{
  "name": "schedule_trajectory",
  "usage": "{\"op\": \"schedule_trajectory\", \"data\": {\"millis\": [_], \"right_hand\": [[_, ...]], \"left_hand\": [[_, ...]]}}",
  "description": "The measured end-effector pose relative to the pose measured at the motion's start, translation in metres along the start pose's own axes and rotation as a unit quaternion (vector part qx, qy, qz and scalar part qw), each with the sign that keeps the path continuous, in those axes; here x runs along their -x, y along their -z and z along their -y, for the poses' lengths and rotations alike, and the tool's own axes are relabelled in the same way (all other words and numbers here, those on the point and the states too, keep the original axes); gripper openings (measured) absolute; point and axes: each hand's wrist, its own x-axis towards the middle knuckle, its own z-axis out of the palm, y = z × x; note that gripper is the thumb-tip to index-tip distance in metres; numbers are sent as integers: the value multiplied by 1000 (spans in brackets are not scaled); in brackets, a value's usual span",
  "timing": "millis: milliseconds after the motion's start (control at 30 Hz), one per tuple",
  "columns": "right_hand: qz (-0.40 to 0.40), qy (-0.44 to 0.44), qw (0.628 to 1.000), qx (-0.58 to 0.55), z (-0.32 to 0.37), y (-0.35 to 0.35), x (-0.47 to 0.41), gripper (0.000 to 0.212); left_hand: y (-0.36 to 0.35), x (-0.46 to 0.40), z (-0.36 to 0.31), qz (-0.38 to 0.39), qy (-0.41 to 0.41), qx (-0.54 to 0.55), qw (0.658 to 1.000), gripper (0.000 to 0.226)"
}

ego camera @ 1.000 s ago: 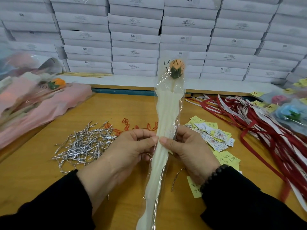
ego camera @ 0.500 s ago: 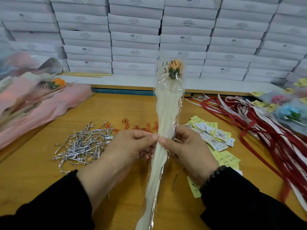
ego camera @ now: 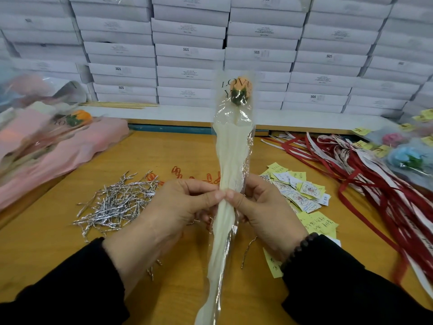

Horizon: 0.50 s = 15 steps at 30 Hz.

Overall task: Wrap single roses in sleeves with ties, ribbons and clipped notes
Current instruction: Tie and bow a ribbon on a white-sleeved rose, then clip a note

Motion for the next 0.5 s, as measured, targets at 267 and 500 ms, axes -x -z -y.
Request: {"op": "schedule_trajectory", "data": {"millis": [267, 500], "right_hand": [[-61, -34, 996, 48, -2, 8, -4, 8], [-20, -68, 997, -17, -1, 11, -5, 13]], "left_hand": [[2, -2, -1, -61, -31, -51, 996, 3], [3, -3, 1, -64, -42, -73, 994, 6]]}}
